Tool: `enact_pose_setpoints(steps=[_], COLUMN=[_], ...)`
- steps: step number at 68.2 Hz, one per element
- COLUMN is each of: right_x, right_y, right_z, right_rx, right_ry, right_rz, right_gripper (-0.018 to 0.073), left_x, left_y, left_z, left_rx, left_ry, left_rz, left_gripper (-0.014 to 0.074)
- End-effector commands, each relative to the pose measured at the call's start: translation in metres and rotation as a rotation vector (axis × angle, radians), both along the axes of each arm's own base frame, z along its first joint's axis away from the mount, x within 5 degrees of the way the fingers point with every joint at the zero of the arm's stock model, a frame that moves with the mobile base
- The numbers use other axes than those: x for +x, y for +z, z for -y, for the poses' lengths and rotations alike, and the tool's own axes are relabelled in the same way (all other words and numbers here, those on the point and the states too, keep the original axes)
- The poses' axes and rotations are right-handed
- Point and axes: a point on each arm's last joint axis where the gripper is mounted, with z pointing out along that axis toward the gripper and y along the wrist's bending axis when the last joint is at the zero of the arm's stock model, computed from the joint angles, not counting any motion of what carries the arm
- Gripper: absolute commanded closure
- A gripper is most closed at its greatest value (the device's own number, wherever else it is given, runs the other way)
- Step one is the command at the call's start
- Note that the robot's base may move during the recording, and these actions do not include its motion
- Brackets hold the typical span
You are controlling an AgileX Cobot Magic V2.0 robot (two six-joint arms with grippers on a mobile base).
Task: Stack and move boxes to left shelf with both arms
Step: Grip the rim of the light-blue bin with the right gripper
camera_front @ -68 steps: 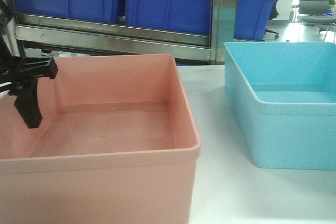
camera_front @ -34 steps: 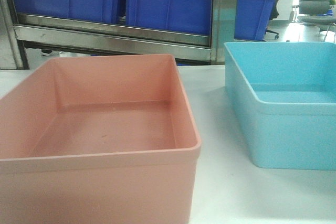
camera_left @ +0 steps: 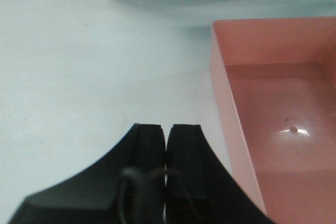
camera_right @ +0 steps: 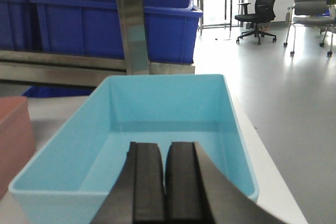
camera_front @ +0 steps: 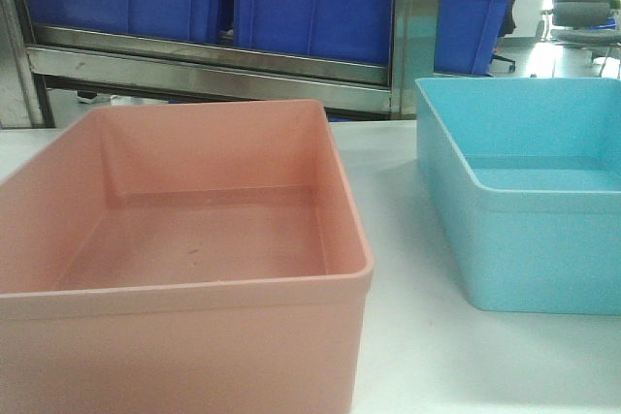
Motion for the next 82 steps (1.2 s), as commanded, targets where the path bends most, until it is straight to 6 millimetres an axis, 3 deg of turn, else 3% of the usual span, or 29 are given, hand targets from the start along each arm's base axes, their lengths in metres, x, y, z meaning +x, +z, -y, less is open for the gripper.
enact_pose_setpoints(steps=[1, 13, 26, 31, 37, 42, 45, 52, 62, 71, 82], right_x=[-0.01, 0.004, 0.067, 0.098, 0.127, 0.152, 0.165, 0.186, 0.211, 0.237, 0.272], right_y=[0.046, 0.11, 0.159, 0.166, 0.178, 0.181, 0.181, 0.188, 0.186, 0.166, 0.131], right_z=[0.002, -0.001, -0.005, -0.007, -0.009, -0.01, -0.009, -0.002, 0.032, 0.058, 0.067], right_rx=[0.022, 0.01, 0.001, -0.003, -0.007, -0.016, -0.026, -0.025, -0.022, -0.131, -0.159], right_ry=[-0.013, 0.012, 0.028, 0.036, 0.047, 0.054, 0.054, 0.035, -0.038, -0.023, -0.009], right_rz=[0.184, 0.063, -0.146, -0.247, -0.335, -0.426, -0.496, -0.627, -0.857, -0.998, -1.035], right_gripper=[0.0505, 0.0505, 0.0484, 0.0392, 0.0176, -0.0007, -0.007, -0.0062, -0.0062, -0.0062, -0.0062], left_x=[-0.003, -0.004, -0.002, -0.002, -0.002, -0.002, -0.002, -0.002, -0.002, -0.002, -0.002], left_y=[0.01, 0.008, 0.014, 0.015, 0.015, 0.015, 0.015, 0.015, 0.015, 0.015, 0.015], left_z=[0.001, 0.001, 0.004, 0.004, 0.004, 0.004, 0.004, 0.004, 0.004, 0.004, 0.004], left_rx=[-0.015, -0.02, -0.034, -0.037, -0.037, -0.037, -0.037, -0.037, -0.037, -0.037, -0.037], left_ry=[-0.032, -0.041, -0.065, -0.069, -0.069, -0.069, -0.069, -0.069, -0.069, -0.069, -0.069], left_rz=[0.146, 0.168, 0.241, 0.252, 0.252, 0.252, 0.252, 0.252, 0.252, 0.252, 0.252], left_gripper=[0.0606, 0.0606, 0.0606, 0.0606, 0.0606, 0.0606, 0.0606, 0.0606, 0.0606, 0.0606, 0.0606])
